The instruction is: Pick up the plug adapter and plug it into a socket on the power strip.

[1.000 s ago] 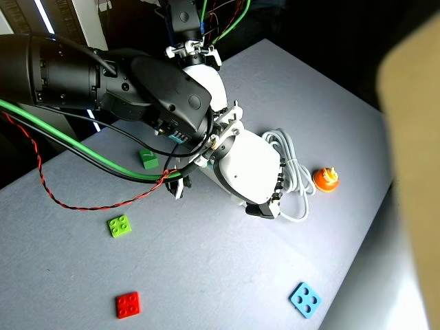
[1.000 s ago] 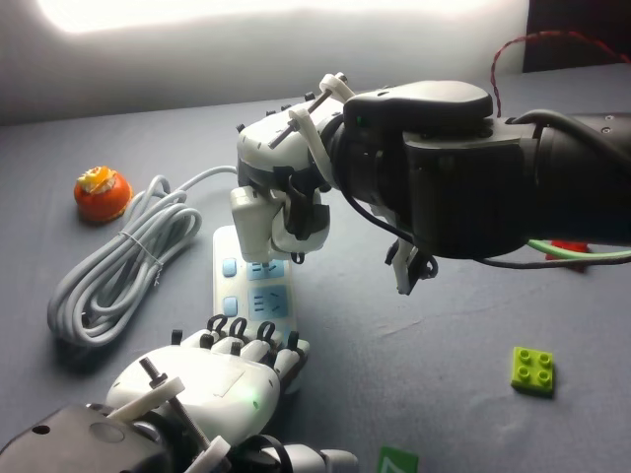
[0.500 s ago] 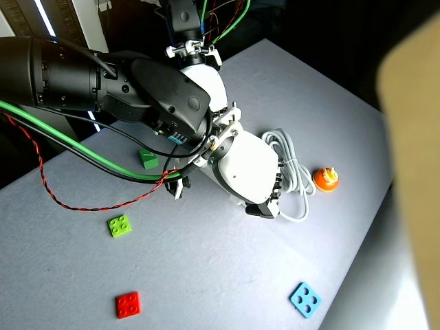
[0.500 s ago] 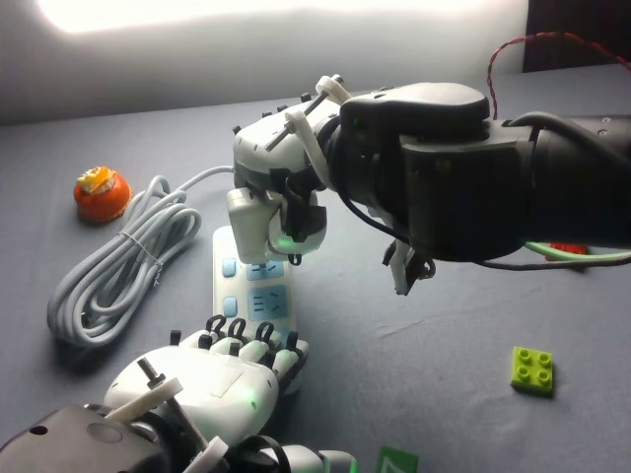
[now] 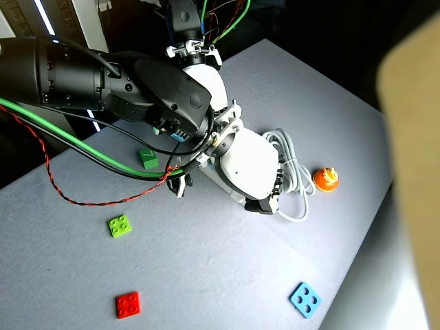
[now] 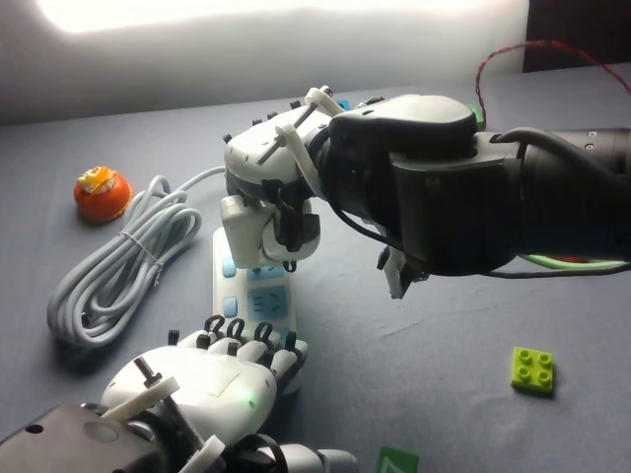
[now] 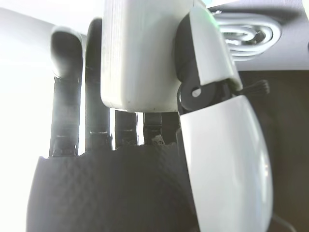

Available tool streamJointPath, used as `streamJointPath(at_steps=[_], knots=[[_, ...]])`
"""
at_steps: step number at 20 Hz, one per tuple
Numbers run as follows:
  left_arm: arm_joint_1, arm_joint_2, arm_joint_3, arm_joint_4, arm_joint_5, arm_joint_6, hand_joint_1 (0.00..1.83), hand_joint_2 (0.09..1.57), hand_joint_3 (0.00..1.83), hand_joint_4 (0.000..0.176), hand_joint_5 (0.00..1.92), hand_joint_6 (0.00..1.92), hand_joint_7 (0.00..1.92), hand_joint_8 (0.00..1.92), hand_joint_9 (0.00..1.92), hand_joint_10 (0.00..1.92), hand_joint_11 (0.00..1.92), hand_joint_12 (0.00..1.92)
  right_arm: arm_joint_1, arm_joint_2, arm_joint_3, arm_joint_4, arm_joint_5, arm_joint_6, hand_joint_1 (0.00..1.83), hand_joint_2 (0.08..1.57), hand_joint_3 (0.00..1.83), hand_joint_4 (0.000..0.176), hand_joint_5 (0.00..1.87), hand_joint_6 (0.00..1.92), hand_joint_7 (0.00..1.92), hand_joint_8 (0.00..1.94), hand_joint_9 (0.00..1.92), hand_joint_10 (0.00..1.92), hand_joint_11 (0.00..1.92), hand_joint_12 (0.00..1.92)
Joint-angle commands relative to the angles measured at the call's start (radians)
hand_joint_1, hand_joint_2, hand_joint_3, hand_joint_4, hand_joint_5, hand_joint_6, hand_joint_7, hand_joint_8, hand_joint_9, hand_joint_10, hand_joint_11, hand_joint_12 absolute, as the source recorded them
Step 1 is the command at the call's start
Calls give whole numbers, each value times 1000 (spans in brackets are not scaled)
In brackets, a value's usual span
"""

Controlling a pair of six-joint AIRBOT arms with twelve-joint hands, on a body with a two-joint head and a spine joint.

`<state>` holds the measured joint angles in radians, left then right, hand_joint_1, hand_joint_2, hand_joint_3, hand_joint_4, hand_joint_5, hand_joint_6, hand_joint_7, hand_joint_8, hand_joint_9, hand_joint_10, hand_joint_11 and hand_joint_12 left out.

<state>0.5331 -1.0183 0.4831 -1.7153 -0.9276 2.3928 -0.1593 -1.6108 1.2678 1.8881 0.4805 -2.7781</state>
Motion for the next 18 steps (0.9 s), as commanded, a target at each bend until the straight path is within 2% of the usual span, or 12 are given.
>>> streamJointPath(at_steps=[1, 2, 6, 7, 9, 12, 15, 18], knots=[[14, 10, -3, -16, -38, -1, 0, 1193, 0, 0, 3, 0, 14, 1, 51, 1, 0, 250, 0, -1, 2, -43, -23, 4, 1208, 1196, 0, 0, 821, 1067, 861, 1388, 691, 1307, 528, 1734], [15, 10, -3, -16, -38, -3, 0, 1183, 0, 0, 4, 0, 4, 0, 13, 1, 0, 172, 0, -2, 7, -43, -23, 8, 1204, 1202, 1, 0, 797, 1101, 860, 1389, 689, 1311, 549, 1728], [18, 10, -4, -16, -38, -3, 0, 1174, 0, 0, 0, 0, 0, 0, 0, 0, 0, 135, -5, -6, 9, -43, -29, 7, 1213, 1188, 0, 0, 831, 1051, 879, 1363, 712, 1305, 556, 1729], [18, 10, -4, -16, -38, -3, 0, 1174, 0, 0, 0, 0, 0, 0, 0, 0, 0, 87, -8, -9, 9, -43, -28, 6, 1201, 1207, 2, 0, 773, 1138, 864, 1386, 691, 1320, 543, 1744], [19, 10, -4, -16, -38, -3, 0, 1175, 0, 0, 0, 0, 0, 0, 0, 0, 0, 63, -14, -19, 11, -43, -28, 4, 1211, 1198, 0, 0, 805, 1085, 869, 1385, 706, 1324, 541, 1740], [19, 11, -5, -16, -38, -3, 0, 1184, 2, 0, 0, 0, 0, 0, 0, 0, 0, 3, -20, -37, 21, -43, -28, 4, 1204, 1204, 0, 0, 788, 1118, 866, 1380, 700, 1313, 549, 1728], [21, 11, -7, -16, -38, -3, 0, 1191, 5, 0, 0, 0, 0, 0, 0, 0, 3, 1, -36, -50, 22, -47, -28, 3, 1203, 1205, 1, 0, 799, 1101, 849, 1409, 700, 1322, 545, 1744], [24, 13, -7, -16, -38, -3, 0, 1188, 2, 0, 0, 0, 0, 0, 0, 0, 0, 0, -57, -59, 22, -63, -27, 4, 1208, 1196, 0, 0, 795, 1110, 886, 1346, 726, 1281, 569, 1715]])
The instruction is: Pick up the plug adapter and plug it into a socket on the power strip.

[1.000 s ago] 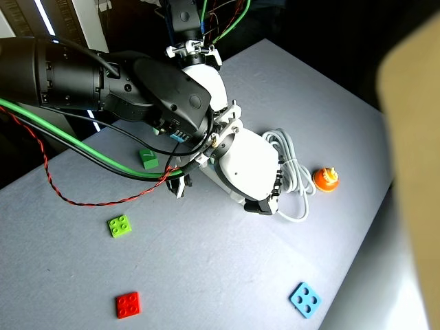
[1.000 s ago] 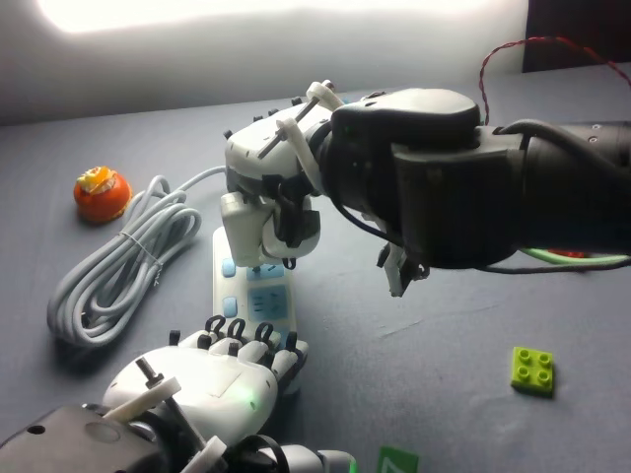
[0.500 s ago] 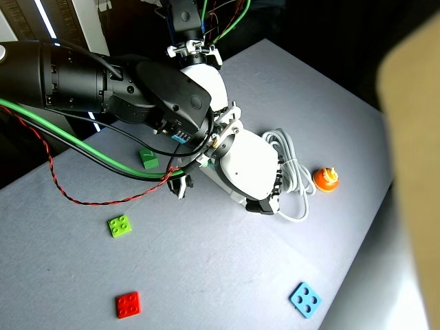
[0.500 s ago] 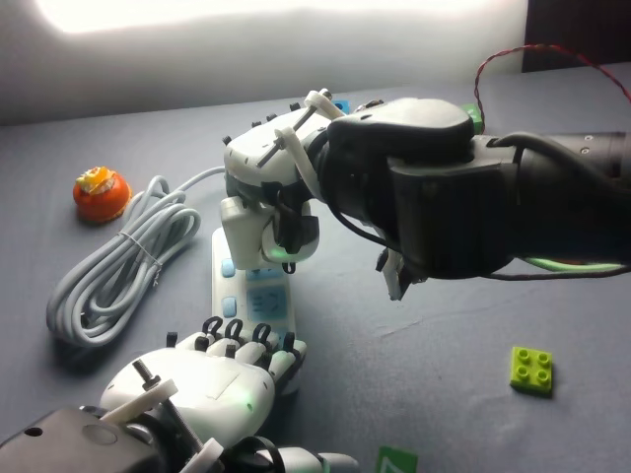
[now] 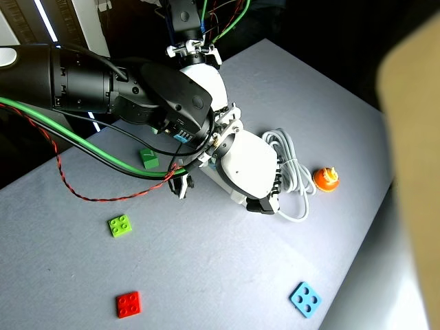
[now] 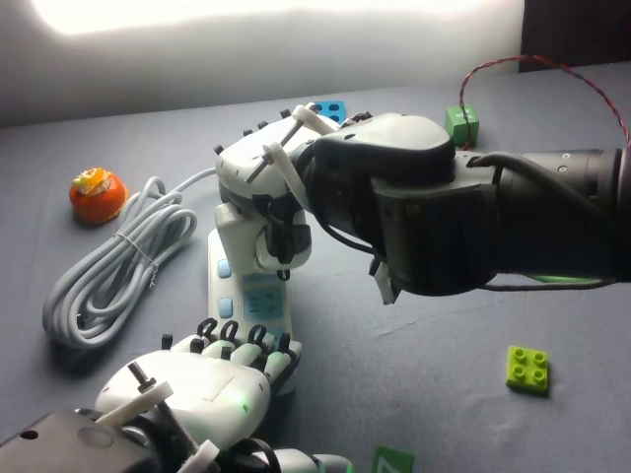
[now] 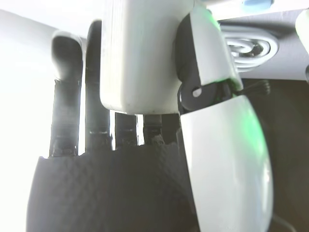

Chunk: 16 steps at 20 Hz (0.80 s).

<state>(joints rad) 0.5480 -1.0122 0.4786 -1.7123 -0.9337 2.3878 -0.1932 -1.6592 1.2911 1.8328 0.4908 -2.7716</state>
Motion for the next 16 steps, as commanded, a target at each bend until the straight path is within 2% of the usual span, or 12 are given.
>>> streamJointPath(at_steps=[1, 16], knots=[[10, 8, -2, -19, -32, 1, 0, 1193, 5, 0, 0, 0, 0, 0, 0, 0, 8, 4, -28, -12, -2, -7, -37, -2, 1211, 1195, 0, 0, 803, 1091, 881, 1360, 729, 1277, 570, 1713], [14, 9, -3, -19, -32, -2, 0, 1195, 1, 0, 0, 0, 6, 2, 8, 3, 48, 29, -22, 8, -10, -7, -35, -1, 1208, 1202, 0, 0, 799, 1094, 860, 1397, 685, 1316, 545, 1733]])
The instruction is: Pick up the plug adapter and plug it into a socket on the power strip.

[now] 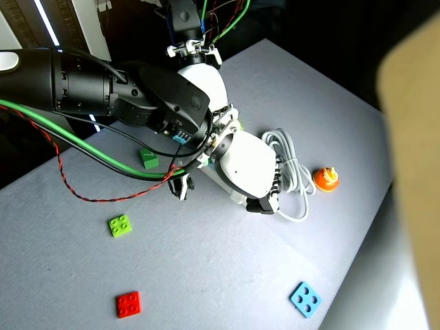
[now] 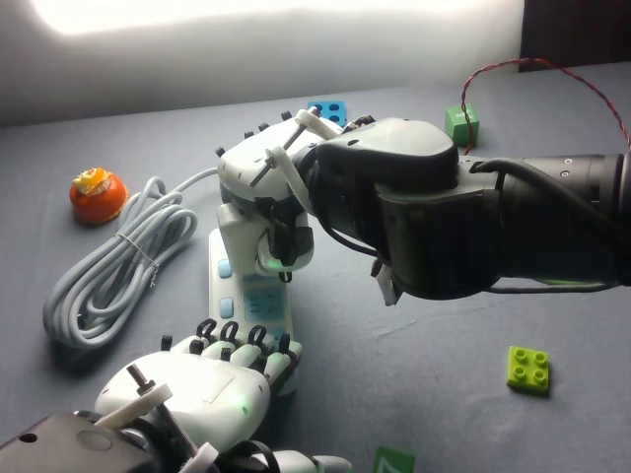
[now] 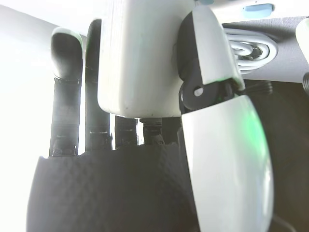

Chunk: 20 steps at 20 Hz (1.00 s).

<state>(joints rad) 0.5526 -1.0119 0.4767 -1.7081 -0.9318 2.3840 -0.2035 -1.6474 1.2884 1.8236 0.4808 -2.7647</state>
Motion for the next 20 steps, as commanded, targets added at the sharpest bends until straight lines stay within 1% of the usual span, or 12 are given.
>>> streamJointPath(at_steps=[1, 4, 7, 8, 9, 11, 12, 13, 14, 15, 18, 20], knots=[[9, 9, -1, -23, -34, 1, 0, 1194, 0, 0, 0, 0, 7, 2, 8, 3, 40, 26, -10, -2, -8, 2, -25, -7, 1205, 1202, 0, 0, 806, 1089, 853, 1402, 680, 1312, 534, 1734], [8, 10, 0, -23, -34, -2, 0, 1194, 1, 0, 0, 0, 0, 0, 0, 0, 22, 22, -2, 9, -14, 2, -25, -7, 1200, 1207, 1, 0, 780, 1132, 855, 1389, 681, 1313, 528, 1751], [5, 12, 0, -23, -34, -2, 0, 1195, 1, 0, 0, 0, 0, 0, 3, 1, 31, 29, 6, 19, -21, 2, -25, -12, 1169, 1215, 0, 0, 731, 1295, 863, 1253, 688, 1095, 481, 1731], [5, 13, 0, -23, -34, -2, 0, 1201, 3, 0, 0, 0, 2, 1, 0, 0, 20, 25, 7, 21, -22, 2, -25, -14, 1096, 1220, 0, 0, 763, 1291, 781, 731, 646, 953, 408, 1695], [3, 14, 1, -23, -34, -2, 0, 1202, 4, 0, 0, 0, 3, 1, 0, 0, 17, 24, 9, 25, -27, 2, -26, -18, 1084, 1220, 0, 0, 772, 1287, 836, 450, 653, 884, 392, 1684], [3, 14, 1, -23, -34, -2, 0, 1202, 4, 0, 0, 0, 3, 1, 0, 0, 17, 24, 9, 27, -28, 2, -26, -19, 1084, 1220, 0, 0, 772, 1287, 836, 450, 653, 884, 392, 1684], [3, 14, 1, -23, -34, -2, 0, 1200, 2, 0, 0, 0, 0, 0, 0, 0, 23, 28, 10, 29, -28, 2, -26, -19, 997, 1163, 0, 0, 618, 595, 775, 246, 615, 718, 331, 1614], [3, 14, 1, -23, -34, -2, 0, 1199, 2, 0, 0, 0, 5, 2, 6, 2, 35, 34, 10, 30, -28, 2, -26, -19, 965, 1116, 0, 0, 611, 238, 751, 104, 617, 522, 288, 1509], [3, 14, 1, -23, -34, -2, 0, 1199, 1, 0, 0, 0, 8, 3, 6, 2, 35, 36, 10, 32, -28, 2, -26, -19, 909, 1114, 0, 0, 676, 28, 736, 9, 654, 251, 251, 1412], [2, 14, 1, -23, -34, -2, 0, 1208, 5, 0, 0, 0, 1, 0, 0, 0, 14, 30, 11, 35, -28, 2, -28, -19, 864, 1122, 0, 0, 652, 1, 713, 0, 677, 95, 214, 1341], [1, 14, 2, -23, -34, -2, 0, 1196, 0, 0, 0, 0, 13, 5, 14, 5, 38, 45, 17, 43, -29, 2, -33, -19, 843, 1057, 0, 0, 542, 0, 554, 0, 539, 2, 104, 1186], [1, 15, 3, -23, -34, -2, 0, 1194, 0, 0, 3, 1, 20, 7, 19, 7, 40, 47, 25, 50, -30, 2, -37, -19, 836, 1047, 0, 0, 514, 0, 517, 0, 498, 0, 66, 1164]])
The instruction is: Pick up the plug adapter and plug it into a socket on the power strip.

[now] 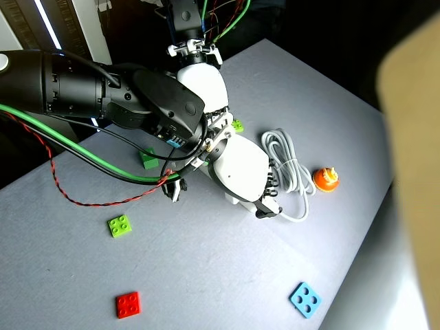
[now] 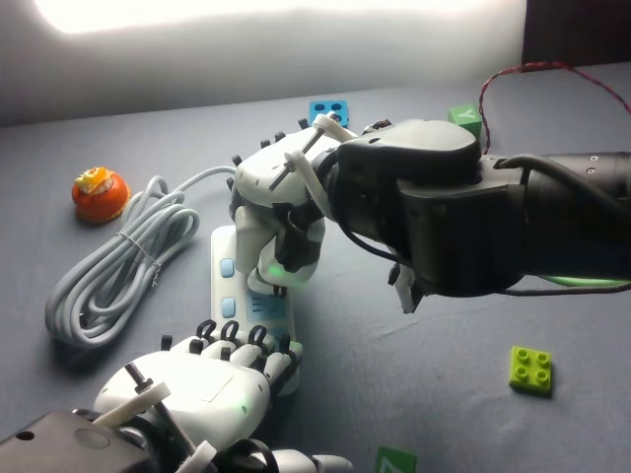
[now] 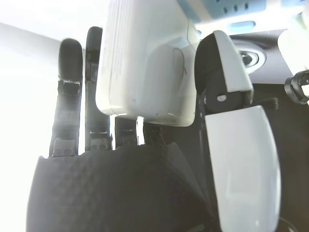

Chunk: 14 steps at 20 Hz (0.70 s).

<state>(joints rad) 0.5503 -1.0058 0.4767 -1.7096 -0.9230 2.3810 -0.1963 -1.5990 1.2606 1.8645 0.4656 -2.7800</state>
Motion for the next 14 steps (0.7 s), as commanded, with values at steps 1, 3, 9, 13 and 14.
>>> streamJointPath(at_steps=[1, 3, 9, 13, 14], knots=[[2, 9, 3, -22, -43, 1, 0, 1196, 0, 0, 11, 4, 27, 9, 21, 6, 39, 50, 24, 9, -4, -39, -25, -4, 775, 1044, 0, 0, 400, 0, 410, 0, 383, 0, 3, 1097], [-3, 9, 4, -22, -43, 1, 0, 1197, 0, 0, 1, 0, 20, 5, 21, 6, 37, 51, 39, 28, -8, -39, -38, -4, 715, 1034, 0, 0, 330, 0, 339, 0, 310, 0, 0, 975], [-38, 22, 10, -22, -42, 22, 0, 1199, 1, 0, 1, 0, 26, 4, 20, 4, 27, 60, 72, 129, -66, -38, -72, -3, 584, 962, 0, 0, 193, 0, 235, 2, 197, 1, 0, 658], [-77, 54, 16, -23, -42, 55, 0, 1201, 1, 0, 0, 0, 16, 2, 12, 4, 18, 67, 80, 305, -217, -36, -82, 4, 546, 964, 0, 0, 174, 5, 210, 5, 175, 2, 0, 602], [-84, 60, 16, -23, -42, 62, 0, 1195, 0, 0, 3, 1, 22, 4, 16, 5, 20, 70, 82, 339, -248, -36, -85, 9, 564, 959, 0, 0, 179, 4, 206, 2, 159, 2, 0, 569]])
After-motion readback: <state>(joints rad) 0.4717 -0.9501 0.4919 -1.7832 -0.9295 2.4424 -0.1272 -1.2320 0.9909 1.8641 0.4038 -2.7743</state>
